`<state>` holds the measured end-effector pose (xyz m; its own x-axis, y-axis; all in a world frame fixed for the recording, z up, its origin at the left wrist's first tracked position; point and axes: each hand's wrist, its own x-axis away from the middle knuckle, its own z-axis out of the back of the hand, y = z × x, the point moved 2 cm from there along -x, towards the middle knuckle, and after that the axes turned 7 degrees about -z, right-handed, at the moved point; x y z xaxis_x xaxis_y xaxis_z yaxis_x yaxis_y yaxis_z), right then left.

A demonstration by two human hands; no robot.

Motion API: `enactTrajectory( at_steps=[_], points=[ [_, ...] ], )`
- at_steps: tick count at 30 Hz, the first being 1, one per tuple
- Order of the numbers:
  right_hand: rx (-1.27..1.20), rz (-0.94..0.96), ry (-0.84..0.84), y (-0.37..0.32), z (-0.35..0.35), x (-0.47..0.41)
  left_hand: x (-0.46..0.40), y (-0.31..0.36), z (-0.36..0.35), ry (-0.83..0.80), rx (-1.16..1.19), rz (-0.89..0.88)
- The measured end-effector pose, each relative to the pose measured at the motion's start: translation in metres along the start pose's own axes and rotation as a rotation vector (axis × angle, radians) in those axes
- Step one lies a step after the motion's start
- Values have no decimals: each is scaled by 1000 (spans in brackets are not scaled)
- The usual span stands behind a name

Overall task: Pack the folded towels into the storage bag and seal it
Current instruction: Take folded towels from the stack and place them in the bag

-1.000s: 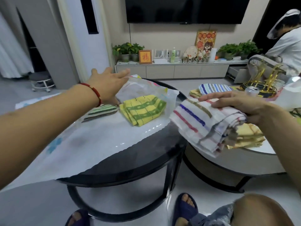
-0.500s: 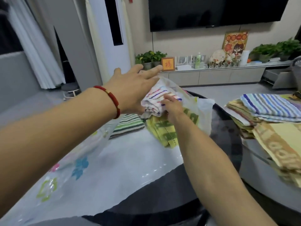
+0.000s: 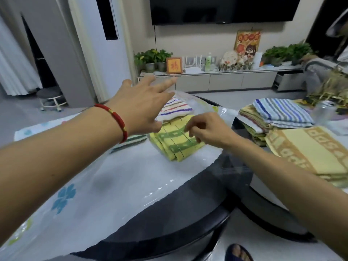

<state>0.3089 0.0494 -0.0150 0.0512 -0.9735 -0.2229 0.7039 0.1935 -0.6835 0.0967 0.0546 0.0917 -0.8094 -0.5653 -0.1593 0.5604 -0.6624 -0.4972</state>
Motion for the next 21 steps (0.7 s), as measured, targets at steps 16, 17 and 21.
enactTrajectory(
  at_steps=[16,17,21],
  points=[
    [548,-844,434,257,197,15,-69,56,-17,49,96,-14],
    [515,-900,431,262,197,11,-70,56,-18,50,134,-2],
    [534,-992,502,268,203,-3,-70,54,-21,85,181,36]
  ],
)
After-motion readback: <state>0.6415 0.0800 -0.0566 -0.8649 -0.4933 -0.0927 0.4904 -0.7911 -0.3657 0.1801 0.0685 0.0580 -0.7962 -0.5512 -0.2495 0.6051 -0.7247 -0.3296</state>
